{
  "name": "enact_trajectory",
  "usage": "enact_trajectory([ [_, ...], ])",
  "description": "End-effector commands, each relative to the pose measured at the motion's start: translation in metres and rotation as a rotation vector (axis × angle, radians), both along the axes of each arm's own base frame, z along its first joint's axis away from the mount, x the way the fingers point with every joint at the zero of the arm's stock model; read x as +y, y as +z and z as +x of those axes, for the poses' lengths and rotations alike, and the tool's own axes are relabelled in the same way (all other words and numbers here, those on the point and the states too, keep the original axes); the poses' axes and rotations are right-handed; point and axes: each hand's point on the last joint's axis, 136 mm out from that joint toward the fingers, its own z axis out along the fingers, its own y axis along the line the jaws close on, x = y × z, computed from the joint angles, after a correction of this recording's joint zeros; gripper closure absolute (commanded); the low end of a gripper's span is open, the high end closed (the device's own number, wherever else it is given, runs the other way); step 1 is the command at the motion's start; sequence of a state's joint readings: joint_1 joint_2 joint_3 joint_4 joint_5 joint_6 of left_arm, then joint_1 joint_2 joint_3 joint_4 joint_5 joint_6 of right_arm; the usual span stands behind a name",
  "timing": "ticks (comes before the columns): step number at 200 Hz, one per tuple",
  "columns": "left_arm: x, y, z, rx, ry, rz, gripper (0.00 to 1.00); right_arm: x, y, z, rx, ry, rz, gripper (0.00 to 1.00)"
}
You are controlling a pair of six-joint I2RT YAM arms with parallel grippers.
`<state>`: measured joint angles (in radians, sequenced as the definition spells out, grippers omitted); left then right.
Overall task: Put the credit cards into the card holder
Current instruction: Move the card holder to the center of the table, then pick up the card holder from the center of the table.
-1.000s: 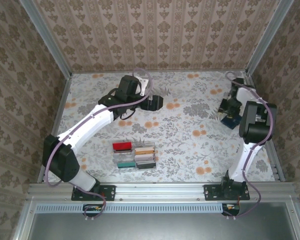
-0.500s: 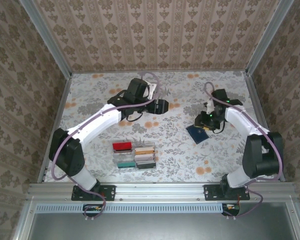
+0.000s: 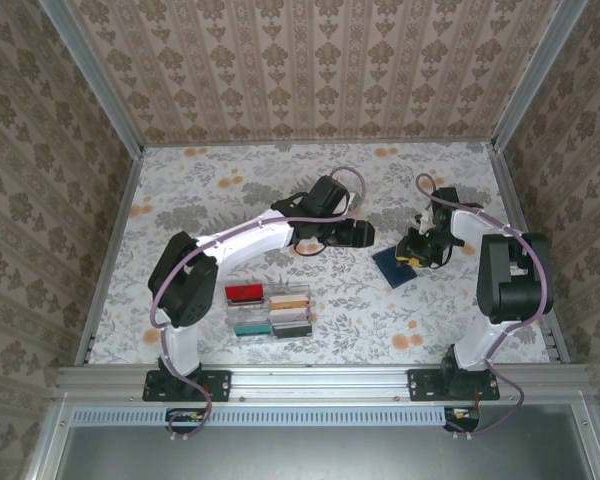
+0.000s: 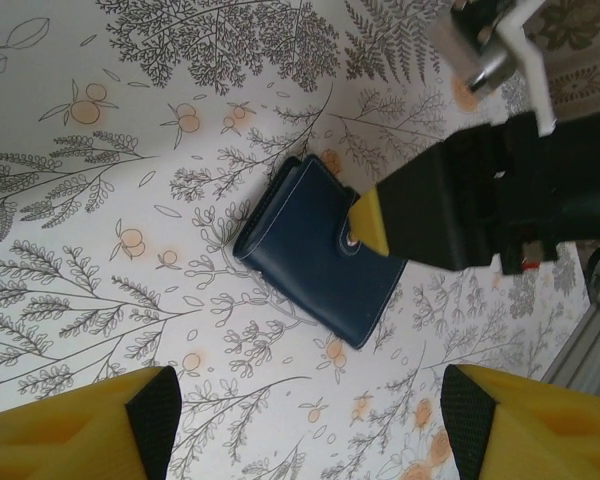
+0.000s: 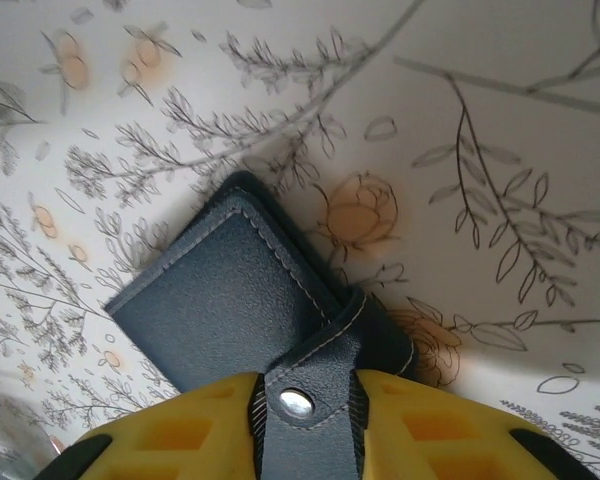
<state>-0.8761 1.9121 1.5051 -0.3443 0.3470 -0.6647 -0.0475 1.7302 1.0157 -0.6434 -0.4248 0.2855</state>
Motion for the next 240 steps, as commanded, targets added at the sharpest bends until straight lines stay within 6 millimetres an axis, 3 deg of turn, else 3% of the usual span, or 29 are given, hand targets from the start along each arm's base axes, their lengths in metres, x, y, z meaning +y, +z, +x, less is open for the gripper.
enact_trajectory([
  [1,-0.009,0.001,0.002,0.025,0.056,-0.005,0.27,0.013,-0.004,-0.020,0.025,0.001,0.057,0.72],
  [37,-0.015,-0.013,-0.006,0.057,0.087,0.008,0.29,0.032,-0.006,-0.054,0.038,-0.045,0.128,0.73],
  [78,-0.024,-0.036,-0.016,0.133,0.083,0.053,0.39,0.032,0.008,-0.052,-0.021,-0.060,0.132,0.72],
  [131,-0.030,-0.057,-0.036,0.182,0.114,0.080,0.39,0.021,0.018,-0.052,-0.067,-0.081,0.067,0.70],
  [158,-0.037,-0.065,-0.049,0.204,0.105,0.088,0.40,0.013,0.009,-0.060,-0.045,-0.081,0.011,0.69],
  [207,-0.031,-0.080,-0.068,0.248,0.169,0.100,0.41,0.018,-0.003,-0.069,-0.013,-0.067,0.039,0.72],
  [240,-0.039,-0.090,-0.078,0.286,0.162,0.066,0.45,0.019,-0.011,-0.076,0.023,-0.055,0.044,0.74],
])
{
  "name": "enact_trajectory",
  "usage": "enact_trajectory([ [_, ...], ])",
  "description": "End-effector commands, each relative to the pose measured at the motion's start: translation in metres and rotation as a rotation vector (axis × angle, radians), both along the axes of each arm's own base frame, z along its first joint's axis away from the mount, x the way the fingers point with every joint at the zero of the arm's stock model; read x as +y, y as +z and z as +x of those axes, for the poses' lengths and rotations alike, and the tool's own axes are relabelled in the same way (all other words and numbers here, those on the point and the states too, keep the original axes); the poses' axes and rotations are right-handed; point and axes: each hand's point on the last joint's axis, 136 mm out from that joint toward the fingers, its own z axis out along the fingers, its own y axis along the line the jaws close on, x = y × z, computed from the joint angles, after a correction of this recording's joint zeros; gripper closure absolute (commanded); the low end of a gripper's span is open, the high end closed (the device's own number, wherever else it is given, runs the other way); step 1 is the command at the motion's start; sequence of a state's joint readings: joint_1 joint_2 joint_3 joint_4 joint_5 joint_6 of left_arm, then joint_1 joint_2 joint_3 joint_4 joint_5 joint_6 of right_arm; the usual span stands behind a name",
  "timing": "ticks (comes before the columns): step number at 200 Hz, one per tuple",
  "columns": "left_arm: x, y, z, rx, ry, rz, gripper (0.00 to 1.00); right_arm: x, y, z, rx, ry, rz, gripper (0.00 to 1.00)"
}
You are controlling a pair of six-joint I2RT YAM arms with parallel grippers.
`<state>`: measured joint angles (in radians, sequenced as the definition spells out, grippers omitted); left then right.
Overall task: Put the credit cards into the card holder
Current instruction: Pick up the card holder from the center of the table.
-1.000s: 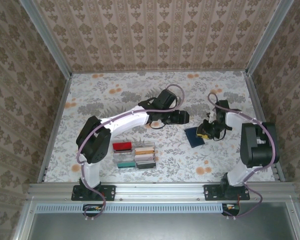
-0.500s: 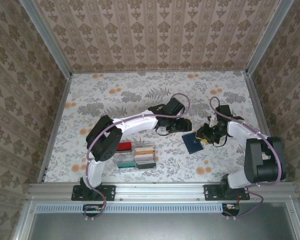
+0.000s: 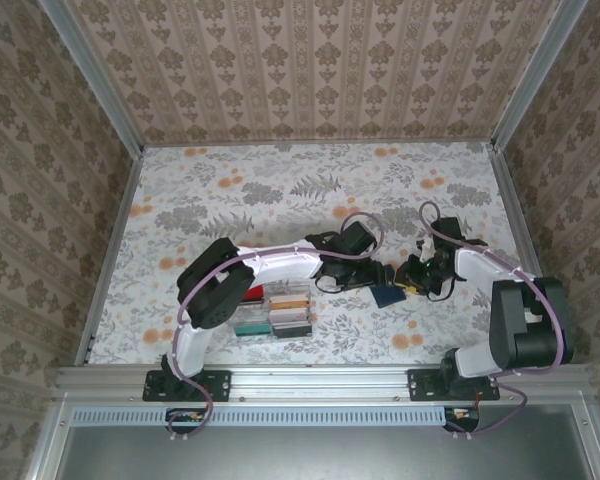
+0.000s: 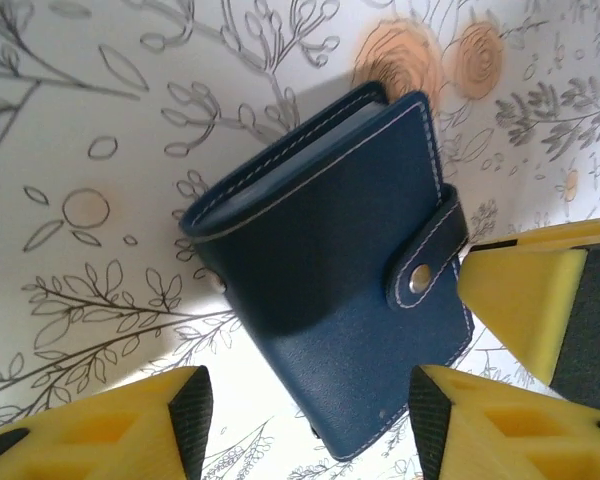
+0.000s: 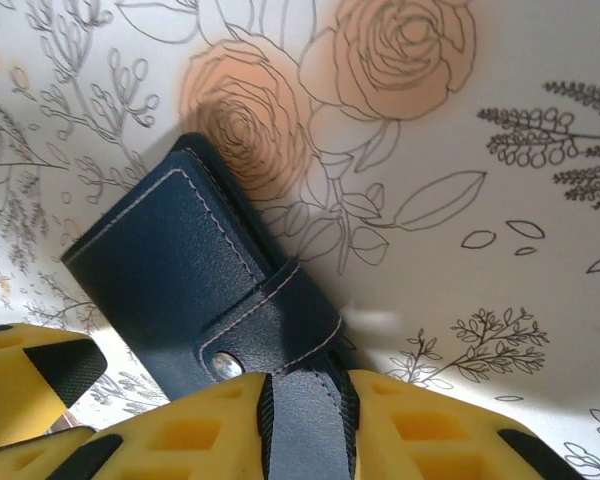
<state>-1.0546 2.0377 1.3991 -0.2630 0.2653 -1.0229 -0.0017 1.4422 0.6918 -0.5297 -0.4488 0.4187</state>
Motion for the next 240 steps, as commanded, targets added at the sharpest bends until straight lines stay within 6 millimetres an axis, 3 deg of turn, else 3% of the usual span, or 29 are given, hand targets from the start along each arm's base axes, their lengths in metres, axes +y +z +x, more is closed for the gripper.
enact_trajectory([
  [1,-0.012,0.004,-0.002,0.015,0.030,-0.060,0.45,0.001,-0.009,-0.010,0.044,0.015,0.002,0.74],
  [52,-0.016,-0.004,0.002,0.018,0.038,-0.077,0.51,0.009,-0.011,-0.009,0.046,0.022,0.035,0.77],
  [89,-0.007,-0.014,0.004,0.029,0.072,-0.047,0.48,0.011,-0.014,-0.011,0.058,0.022,0.027,0.77],
  [146,0.001,0.014,0.005,-0.088,0.071,-0.061,0.41,0.008,-0.014,-0.010,0.061,0.011,0.005,0.78],
  [182,0.013,0.007,0.006,-0.087,0.126,-0.038,0.38,0.009,-0.014,-0.011,0.062,0.016,0.003,0.79],
  [240,-0.007,-0.008,0.005,-0.009,0.104,-0.110,0.50,0.012,-0.014,-0.011,0.059,0.019,0.012,0.79],
])
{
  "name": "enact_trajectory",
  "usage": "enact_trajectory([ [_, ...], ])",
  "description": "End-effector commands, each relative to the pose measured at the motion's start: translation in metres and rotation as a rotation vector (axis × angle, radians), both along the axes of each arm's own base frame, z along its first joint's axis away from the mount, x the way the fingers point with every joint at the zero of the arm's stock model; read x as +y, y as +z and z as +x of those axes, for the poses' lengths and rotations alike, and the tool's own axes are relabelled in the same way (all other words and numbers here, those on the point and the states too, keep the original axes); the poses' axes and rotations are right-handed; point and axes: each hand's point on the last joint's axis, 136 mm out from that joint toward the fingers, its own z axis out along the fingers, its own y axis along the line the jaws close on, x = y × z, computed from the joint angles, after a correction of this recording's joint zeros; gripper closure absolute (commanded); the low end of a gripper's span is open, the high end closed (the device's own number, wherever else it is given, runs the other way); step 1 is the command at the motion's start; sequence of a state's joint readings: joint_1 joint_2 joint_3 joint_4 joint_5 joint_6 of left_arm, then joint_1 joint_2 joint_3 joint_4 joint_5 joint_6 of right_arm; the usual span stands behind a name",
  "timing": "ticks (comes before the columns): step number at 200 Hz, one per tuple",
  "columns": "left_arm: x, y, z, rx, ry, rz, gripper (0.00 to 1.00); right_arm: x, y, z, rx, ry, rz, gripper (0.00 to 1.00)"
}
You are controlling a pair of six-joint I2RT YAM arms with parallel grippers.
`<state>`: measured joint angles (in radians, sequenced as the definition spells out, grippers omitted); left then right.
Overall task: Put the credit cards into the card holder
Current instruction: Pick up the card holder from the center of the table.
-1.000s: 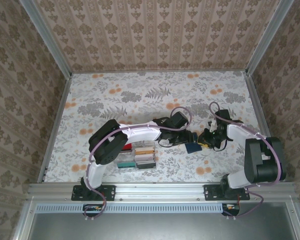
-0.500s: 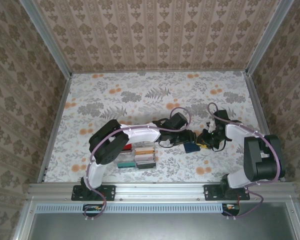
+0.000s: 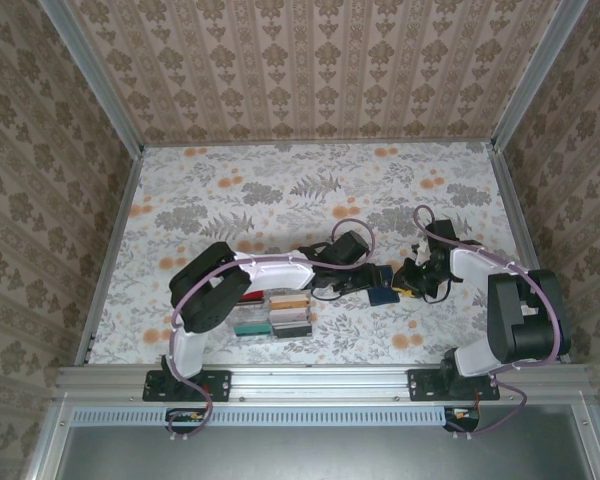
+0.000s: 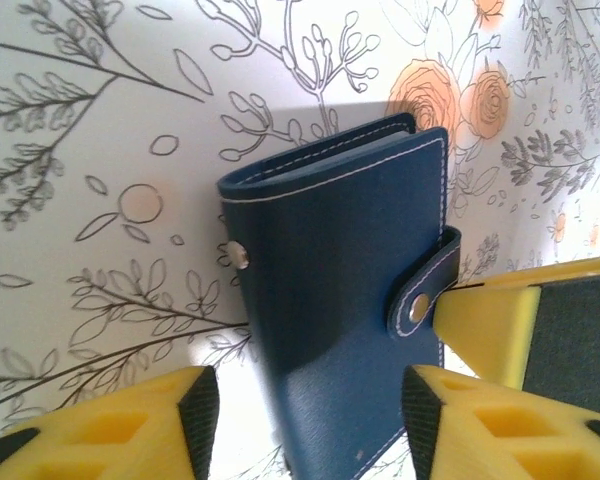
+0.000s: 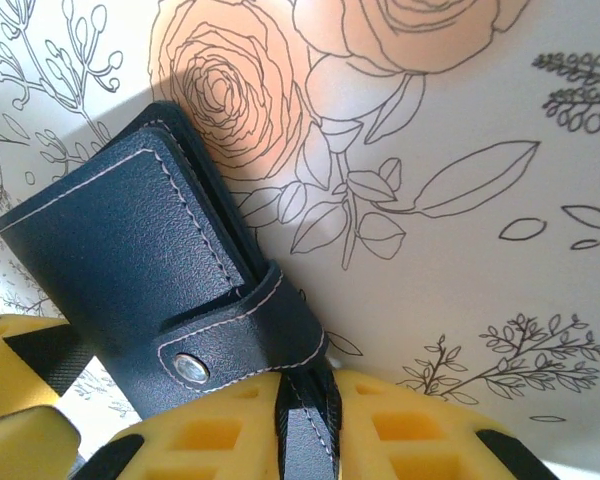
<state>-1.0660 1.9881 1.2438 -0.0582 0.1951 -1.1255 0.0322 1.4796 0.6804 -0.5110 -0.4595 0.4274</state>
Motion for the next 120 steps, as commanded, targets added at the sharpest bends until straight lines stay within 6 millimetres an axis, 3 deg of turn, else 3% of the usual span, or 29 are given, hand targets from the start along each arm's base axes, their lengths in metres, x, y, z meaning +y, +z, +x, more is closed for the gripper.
enact_trajectory([
  [1,-0.013,-0.002,0.001,0.024,-0.008,-0.046,0.51,0.002,-0.004,-0.004,0.024,-0.009,0.000,0.79],
  [55,-0.017,-0.009,0.002,0.041,-0.007,-0.073,0.61,0.006,0.000,-0.004,0.015,0.012,0.015,0.79],
  [120,-0.010,0.024,0.010,-0.084,-0.004,-0.126,0.88,0.006,0.013,0.010,-0.045,0.032,-0.035,0.76],
])
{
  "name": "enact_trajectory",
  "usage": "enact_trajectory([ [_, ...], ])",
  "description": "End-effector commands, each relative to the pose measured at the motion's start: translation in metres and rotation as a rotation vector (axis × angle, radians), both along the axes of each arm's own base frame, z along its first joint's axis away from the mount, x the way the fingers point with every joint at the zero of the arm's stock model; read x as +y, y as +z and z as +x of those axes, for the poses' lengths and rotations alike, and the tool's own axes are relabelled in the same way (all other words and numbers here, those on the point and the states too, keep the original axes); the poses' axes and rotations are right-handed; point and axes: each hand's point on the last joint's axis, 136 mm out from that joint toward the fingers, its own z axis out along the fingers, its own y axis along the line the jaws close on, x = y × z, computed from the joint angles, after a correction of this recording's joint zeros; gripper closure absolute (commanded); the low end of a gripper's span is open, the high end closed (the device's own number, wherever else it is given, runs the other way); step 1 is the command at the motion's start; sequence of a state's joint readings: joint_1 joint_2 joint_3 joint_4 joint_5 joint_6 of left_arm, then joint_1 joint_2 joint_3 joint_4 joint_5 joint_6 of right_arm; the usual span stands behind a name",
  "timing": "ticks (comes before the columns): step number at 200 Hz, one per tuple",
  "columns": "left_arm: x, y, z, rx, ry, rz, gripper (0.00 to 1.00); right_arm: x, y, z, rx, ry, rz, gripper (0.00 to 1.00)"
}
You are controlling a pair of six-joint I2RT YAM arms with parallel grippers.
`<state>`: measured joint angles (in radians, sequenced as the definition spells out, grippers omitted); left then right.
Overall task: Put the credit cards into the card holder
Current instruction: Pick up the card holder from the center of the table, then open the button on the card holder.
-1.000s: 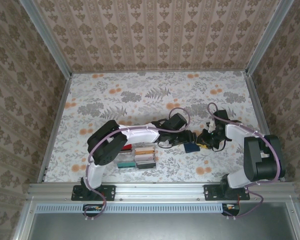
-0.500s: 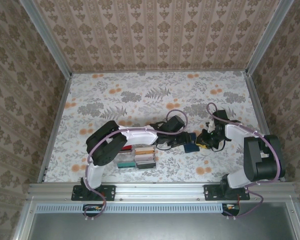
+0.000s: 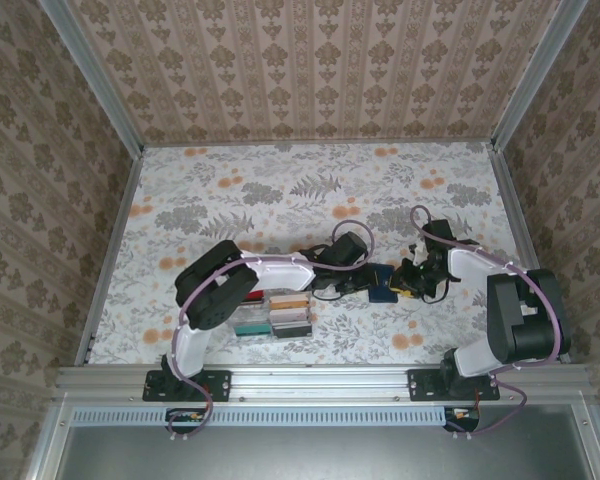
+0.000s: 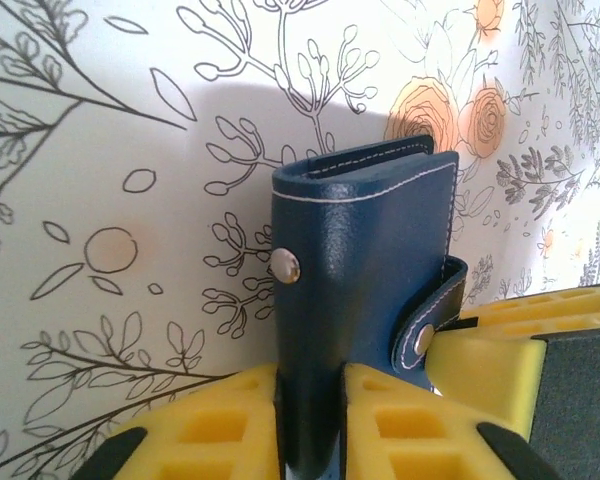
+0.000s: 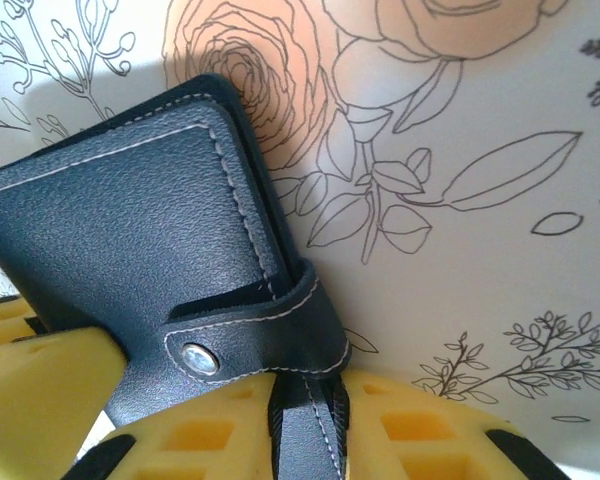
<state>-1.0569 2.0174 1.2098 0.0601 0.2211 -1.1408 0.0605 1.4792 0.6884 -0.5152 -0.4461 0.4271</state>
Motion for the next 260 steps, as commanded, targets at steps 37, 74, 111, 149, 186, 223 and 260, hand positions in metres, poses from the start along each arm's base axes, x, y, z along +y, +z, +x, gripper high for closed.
enact_trajectory([
  [37,0.000,0.035,0.005,-0.085,-0.007,-0.089,0.97,-0.002,0.032,0.017,-0.106,0.028,-0.069,0.71],
  [74,-0.003,0.037,0.004,-0.084,-0.017,-0.108,0.99,0.012,0.049,0.026,-0.196,0.084,-0.041,0.66],
  [111,-0.004,0.042,0.006,-0.086,-0.018,-0.122,0.99,0.016,0.029,0.022,-0.100,0.111,-0.103,0.63],
  [149,-0.004,0.051,0.010,-0.101,-0.017,-0.159,1.00,0.022,0.010,0.013,-0.030,0.156,-0.199,0.59],
  [186,-0.005,0.061,0.007,-0.110,-0.038,-0.189,1.00,0.007,-0.002,0.015,0.010,0.140,-0.370,0.68],
  [223,0.006,0.061,0.008,-0.110,-0.033,-0.178,1.00,-0.006,0.000,0.020,-0.001,0.123,-0.477,0.85],
  [260,0.022,0.051,0.003,-0.100,-0.030,-0.139,1.00,-0.016,0.010,0.028,-0.034,0.107,-0.532,0.94],
])
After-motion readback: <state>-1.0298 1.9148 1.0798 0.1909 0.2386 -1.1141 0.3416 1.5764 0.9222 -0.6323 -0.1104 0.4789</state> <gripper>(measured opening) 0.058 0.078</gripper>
